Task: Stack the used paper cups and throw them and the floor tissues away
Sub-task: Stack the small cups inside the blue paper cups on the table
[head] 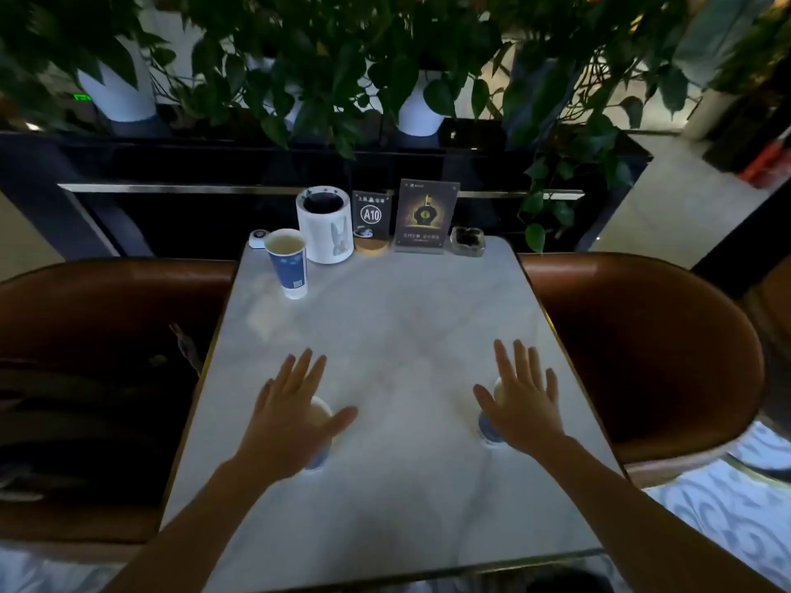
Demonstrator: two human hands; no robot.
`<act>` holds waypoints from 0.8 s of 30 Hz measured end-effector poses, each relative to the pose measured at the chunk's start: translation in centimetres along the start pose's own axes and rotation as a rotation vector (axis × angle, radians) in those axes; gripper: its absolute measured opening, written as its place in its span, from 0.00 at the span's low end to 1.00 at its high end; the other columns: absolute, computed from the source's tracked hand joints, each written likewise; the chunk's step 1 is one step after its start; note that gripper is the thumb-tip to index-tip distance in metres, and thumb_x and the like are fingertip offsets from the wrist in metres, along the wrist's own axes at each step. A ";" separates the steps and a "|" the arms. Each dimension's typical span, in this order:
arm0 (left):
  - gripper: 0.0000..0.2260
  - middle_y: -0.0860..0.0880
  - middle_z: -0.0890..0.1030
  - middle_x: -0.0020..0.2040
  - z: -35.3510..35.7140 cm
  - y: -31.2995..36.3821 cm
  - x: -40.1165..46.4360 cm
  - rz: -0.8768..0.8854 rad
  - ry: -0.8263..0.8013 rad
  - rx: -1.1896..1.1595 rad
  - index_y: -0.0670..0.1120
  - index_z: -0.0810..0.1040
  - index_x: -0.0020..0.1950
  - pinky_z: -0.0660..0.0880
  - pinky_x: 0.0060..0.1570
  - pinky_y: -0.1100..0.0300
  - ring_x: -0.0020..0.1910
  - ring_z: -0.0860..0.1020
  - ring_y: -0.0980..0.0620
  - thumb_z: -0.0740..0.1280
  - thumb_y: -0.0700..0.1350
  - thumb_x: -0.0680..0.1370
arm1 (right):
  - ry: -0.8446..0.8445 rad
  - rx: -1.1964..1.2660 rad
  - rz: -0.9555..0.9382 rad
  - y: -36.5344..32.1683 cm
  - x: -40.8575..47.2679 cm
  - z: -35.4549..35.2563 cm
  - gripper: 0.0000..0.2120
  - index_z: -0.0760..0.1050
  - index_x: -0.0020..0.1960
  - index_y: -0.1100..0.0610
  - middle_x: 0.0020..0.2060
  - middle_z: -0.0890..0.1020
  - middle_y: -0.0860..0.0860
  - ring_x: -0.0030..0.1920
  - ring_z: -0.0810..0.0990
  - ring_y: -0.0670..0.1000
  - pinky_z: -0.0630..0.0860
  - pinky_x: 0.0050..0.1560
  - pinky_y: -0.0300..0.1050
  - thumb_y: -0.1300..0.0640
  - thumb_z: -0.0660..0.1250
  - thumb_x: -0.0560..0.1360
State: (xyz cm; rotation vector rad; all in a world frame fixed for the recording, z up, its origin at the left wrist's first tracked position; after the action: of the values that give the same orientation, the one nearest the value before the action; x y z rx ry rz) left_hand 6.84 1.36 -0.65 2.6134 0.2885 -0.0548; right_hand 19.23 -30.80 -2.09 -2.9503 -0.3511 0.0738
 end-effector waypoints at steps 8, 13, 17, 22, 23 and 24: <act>0.40 0.47 0.61 0.79 3.7 -0.9 -0.9 0.090 -0.026 0.397 0.52 0.57 0.80 0.63 0.70 0.44 0.78 0.59 0.42 0.65 0.65 0.71 | -0.041 -0.178 0.051 0.4 -0.9 1.6 0.34 0.53 0.75 0.52 0.74 0.61 0.58 0.73 0.58 0.61 0.71 0.62 0.62 0.40 0.59 0.74; 0.34 0.50 0.70 0.74 3.8 -1.2 -0.8 0.053 0.033 0.348 0.53 0.66 0.74 0.73 0.59 0.46 0.72 0.68 0.45 0.65 0.60 0.70 | -0.025 -0.207 0.033 0.3 -1.1 1.5 0.34 0.56 0.73 0.54 0.70 0.65 0.58 0.68 0.64 0.61 0.76 0.54 0.60 0.43 0.62 0.72; 0.33 0.51 0.73 0.70 3.8 -1.2 -0.8 0.041 0.043 0.328 0.54 0.68 0.72 0.74 0.55 0.47 0.68 0.71 0.46 0.66 0.60 0.68 | -0.030 -0.224 0.032 0.1 -1.2 1.3 0.33 0.56 0.73 0.54 0.69 0.65 0.58 0.67 0.65 0.60 0.77 0.53 0.58 0.43 0.61 0.72; 0.31 0.52 0.74 0.69 3.7 -1.2 -0.8 0.057 0.055 0.313 0.54 0.70 0.71 0.74 0.56 0.47 0.67 0.72 0.46 0.67 0.59 0.68 | -0.013 -0.220 0.035 -0.1 -1.2 1.1 0.31 0.58 0.72 0.55 0.68 0.66 0.58 0.65 0.66 0.59 0.77 0.51 0.57 0.44 0.61 0.73; 0.31 0.52 0.74 0.69 3.6 -1.1 -0.8 0.057 0.057 0.307 0.54 0.70 0.71 0.74 0.56 0.47 0.67 0.72 0.46 0.67 0.58 0.68 | -0.006 -0.221 0.035 -0.2 -1.3 1.0 0.31 0.58 0.72 0.55 0.68 0.66 0.58 0.65 0.66 0.59 0.77 0.51 0.57 0.44 0.61 0.73; 0.31 0.52 0.74 0.69 3.6 -1.1 -0.8 0.055 0.057 0.300 0.54 0.71 0.70 0.74 0.56 0.47 0.67 0.72 0.46 0.68 0.58 0.68 | 0.000 -0.220 0.035 -0.2 -1.3 1.0 0.31 0.59 0.72 0.55 0.68 0.66 0.57 0.65 0.66 0.59 0.77 0.51 0.57 0.45 0.61 0.73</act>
State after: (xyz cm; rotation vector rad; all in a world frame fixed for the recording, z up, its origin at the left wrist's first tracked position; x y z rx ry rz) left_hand 5.85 0.42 -4.21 2.9227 0.2442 -0.0049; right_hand 17.88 -30.74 -2.97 -3.1739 -0.3265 0.0424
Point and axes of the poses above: each hand's wrist, its own x-axis towards the middle knuckle, its own z-axis out of the palm, y = z × x, the point moved 7 cm from there along x, towards the middle knuckle
